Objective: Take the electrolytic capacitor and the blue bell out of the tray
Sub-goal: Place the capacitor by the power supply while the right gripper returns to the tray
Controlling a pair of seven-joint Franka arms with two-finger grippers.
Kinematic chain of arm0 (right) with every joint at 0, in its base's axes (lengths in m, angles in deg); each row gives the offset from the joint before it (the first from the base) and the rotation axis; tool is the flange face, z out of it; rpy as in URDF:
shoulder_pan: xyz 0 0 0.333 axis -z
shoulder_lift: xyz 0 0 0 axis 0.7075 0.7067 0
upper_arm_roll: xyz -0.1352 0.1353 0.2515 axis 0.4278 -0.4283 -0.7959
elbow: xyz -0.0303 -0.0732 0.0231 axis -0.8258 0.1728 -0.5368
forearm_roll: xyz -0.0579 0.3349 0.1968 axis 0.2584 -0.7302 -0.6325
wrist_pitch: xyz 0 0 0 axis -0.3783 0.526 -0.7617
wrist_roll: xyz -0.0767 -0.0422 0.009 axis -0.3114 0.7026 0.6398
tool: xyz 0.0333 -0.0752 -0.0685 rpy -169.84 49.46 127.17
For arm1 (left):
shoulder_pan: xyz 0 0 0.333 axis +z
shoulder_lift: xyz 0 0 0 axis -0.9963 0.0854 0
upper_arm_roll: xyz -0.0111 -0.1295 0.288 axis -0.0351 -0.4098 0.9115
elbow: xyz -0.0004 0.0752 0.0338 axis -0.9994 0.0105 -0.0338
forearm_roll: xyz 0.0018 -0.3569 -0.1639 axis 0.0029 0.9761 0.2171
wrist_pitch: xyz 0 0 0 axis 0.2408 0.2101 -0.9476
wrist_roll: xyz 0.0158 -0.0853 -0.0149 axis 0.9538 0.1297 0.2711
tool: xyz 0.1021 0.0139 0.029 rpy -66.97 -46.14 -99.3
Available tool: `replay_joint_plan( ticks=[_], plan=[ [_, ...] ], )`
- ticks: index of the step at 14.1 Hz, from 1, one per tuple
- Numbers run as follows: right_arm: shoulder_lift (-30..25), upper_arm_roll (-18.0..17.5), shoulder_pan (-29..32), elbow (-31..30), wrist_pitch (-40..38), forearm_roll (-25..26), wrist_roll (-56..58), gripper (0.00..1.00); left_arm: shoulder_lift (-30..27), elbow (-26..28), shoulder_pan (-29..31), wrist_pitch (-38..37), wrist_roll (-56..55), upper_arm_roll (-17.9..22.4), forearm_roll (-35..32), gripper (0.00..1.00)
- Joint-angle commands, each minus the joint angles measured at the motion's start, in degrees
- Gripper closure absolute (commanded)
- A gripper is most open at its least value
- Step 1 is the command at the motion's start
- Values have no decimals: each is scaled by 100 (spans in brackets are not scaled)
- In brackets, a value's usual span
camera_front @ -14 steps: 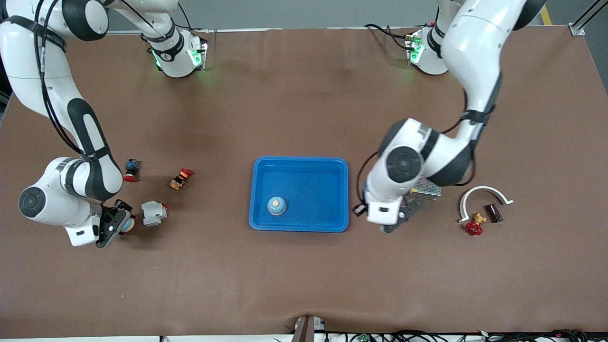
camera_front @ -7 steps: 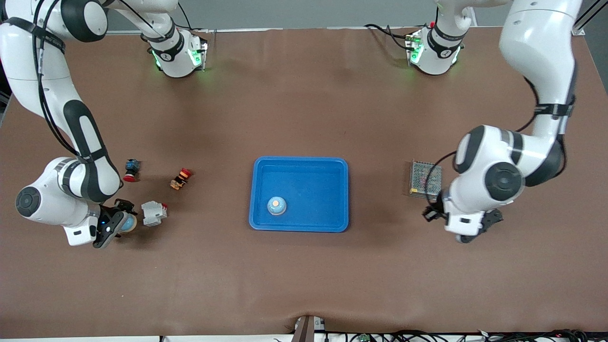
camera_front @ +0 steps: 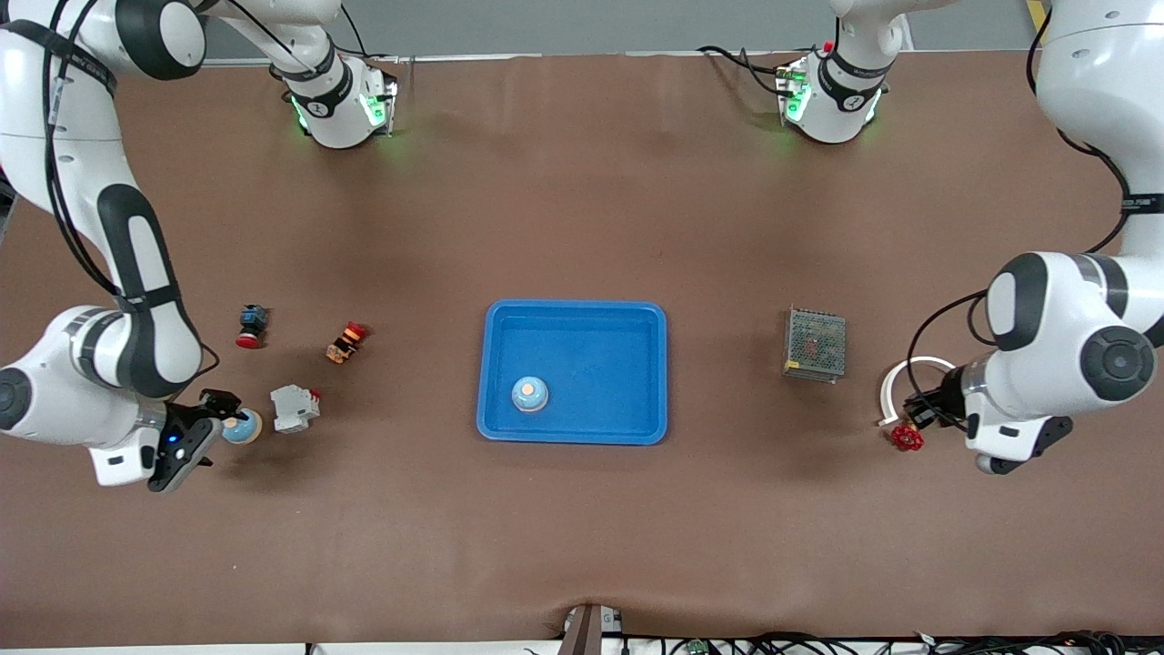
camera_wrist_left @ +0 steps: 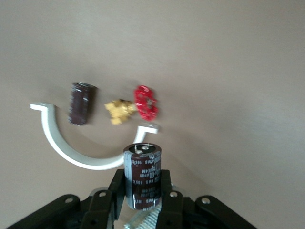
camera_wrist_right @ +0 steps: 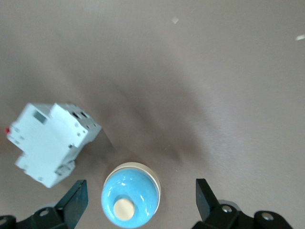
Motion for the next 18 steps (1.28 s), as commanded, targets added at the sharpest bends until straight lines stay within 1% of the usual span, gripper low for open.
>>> replay_joint_plan(
  ticks=[1,3,5,8,9,11,13,15,17,18],
  plan=[
    [-187,-105,-72,236,-513,-60,-878,0,-597,864,382,-1,388,-63,-179,100],
    [-293,-105,-309,385,-900,-69,-1756,0,-861,1426,479,69,425,-63,-170,100],
    [-451,-114,-590,456,-1165,-69,-2968,0,-1098,1962,645,209,434,-90,-179,100],
    [-776,-114,-1100,447,-1254,-78,-4700,0,-1371,3017,726,1173,425,-99,-179,100],
    [-829,-140,-1258,447,-1254,-130,-5106,0,-1390,3229,717,1447,425,-90,-170,100],
    [-865,-149,-1495,430,-1254,-314,-5871,0,-1407,3528,726,1686,425,-81,-179,100],
    [-917,-202,-1794,430,-1236,-324,-6714,0,-1451,3766,726,1879,416,-72,-179,100],
    [-926,-202,-2171,438,-1175,-315,-7453,0,-1416,3994,857,2256,425,-72,-284,100],
    [-926,-193,-2480,438,-1114,-289,-7894,0,-1294,4083,893,2556,416,-64,-390,100],
    [-926,-193,-2620,438,-991,-289,-8140,0,-1215,4057,893,2583,416,-63,-390,100]
  ],
)
